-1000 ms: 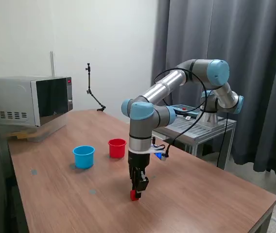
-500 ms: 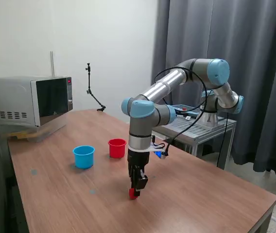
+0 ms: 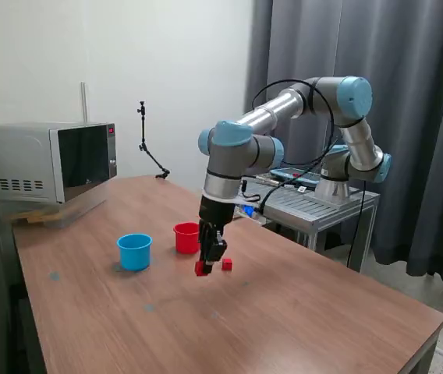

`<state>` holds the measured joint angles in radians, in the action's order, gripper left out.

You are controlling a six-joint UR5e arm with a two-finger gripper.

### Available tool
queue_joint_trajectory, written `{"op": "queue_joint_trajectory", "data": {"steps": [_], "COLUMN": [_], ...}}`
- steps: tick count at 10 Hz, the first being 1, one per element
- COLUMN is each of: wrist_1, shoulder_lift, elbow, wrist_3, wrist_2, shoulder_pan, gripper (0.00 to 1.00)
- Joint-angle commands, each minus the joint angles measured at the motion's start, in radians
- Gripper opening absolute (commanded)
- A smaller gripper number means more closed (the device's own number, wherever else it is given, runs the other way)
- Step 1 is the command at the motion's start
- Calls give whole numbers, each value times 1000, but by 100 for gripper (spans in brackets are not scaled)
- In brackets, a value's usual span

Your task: Place red objects in the red bin, and blue objects in the blue bin.

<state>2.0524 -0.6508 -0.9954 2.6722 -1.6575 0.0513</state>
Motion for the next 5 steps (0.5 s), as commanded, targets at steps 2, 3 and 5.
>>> {"op": "queue_joint_trajectory", "data": {"steps": [2, 3, 5], "wrist_1": [8, 8, 8], "shoulder_lift": [-125, -159, -194], "elbow": [-153, -213, -270], "wrist_3": [-50, -70, -98], "wrist_2": [-47, -77, -105], "shoulder_pan": [-76, -118, -180], "gripper": [0, 0, 0]}}
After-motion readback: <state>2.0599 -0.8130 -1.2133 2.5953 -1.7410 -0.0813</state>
